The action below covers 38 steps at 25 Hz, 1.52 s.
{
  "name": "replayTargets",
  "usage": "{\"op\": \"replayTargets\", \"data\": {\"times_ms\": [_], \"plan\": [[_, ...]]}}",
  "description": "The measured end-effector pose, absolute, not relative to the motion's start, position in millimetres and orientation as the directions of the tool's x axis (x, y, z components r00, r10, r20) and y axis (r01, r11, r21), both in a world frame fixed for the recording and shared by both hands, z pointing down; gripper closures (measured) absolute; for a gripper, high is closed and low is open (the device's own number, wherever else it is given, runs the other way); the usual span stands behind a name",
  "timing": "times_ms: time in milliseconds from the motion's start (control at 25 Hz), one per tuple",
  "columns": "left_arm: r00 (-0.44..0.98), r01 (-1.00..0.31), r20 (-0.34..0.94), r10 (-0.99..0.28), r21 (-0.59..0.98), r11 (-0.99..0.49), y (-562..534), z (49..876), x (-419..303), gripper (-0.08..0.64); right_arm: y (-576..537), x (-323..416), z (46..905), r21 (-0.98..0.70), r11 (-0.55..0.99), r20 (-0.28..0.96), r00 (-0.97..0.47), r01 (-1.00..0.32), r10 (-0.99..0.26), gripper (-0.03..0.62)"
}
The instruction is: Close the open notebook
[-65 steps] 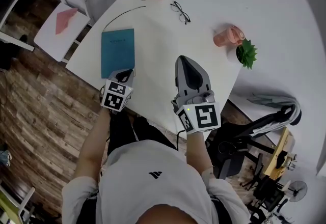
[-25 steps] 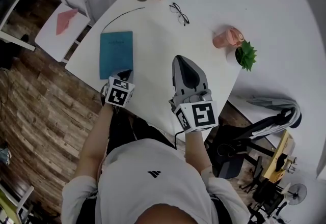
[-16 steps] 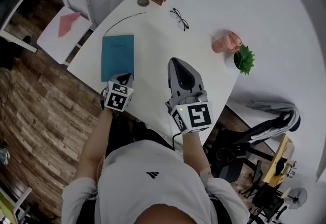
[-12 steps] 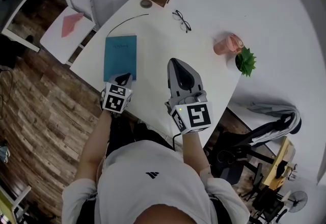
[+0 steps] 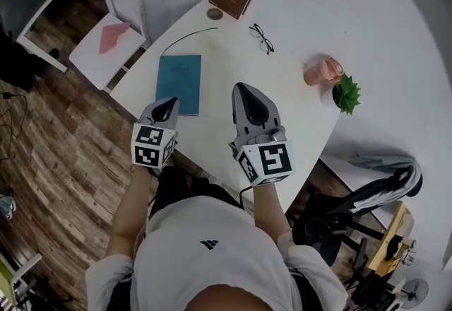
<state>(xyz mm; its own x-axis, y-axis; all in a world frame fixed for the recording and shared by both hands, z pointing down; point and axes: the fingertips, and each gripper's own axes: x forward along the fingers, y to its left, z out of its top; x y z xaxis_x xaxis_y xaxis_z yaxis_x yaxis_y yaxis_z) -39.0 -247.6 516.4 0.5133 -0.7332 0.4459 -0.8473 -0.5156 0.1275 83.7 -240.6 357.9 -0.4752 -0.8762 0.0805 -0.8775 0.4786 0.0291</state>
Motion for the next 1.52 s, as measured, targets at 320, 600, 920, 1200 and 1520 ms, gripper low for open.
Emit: {"op": "replayTargets", "data": {"times_ms": [320, 600, 920, 1200, 1520], "plan": [[0.483, -0.875, 0.297, -0.823, 0.127, -0.467, -239.6, 450.0, -62.6, 0.552, -235.9, 76.5, 350.8, 0.028, 0.494, 0.058, -0.492, -0.869, -0.869, 0.595], [0.434, -0.900, 0.184, -0.882, 0.131, -0.416, -229.1, 405.7, -78.6, 0.552, -227.5, 73.2, 342.3, 0.030, 0.508, 0.037, -0.507, -0.861, -0.861, 0.595], [0.359, -0.932, 0.072, -0.930, 0.071, -0.354, -211.0, 360.3, -95.2, 0.552, -215.5, 75.0, 332.3, 0.044, 0.512, 0.015, -0.512, -0.858, -0.859, 0.597], [0.309, -0.950, 0.011, -0.951, 0.059, -0.308, -192.5, 338.1, -104.6, 0.552, -201.4, 78.0, 320.6, 0.056, 0.520, -0.009, -0.521, -0.852, -0.853, 0.598], [0.264, -0.961, -0.047, -0.963, 0.069, -0.267, -174.3, 321.3, -108.2, 0.552, -189.1, 85.4, 308.2, 0.064, 0.528, -0.040, -0.531, -0.847, -0.846, 0.600]]}}
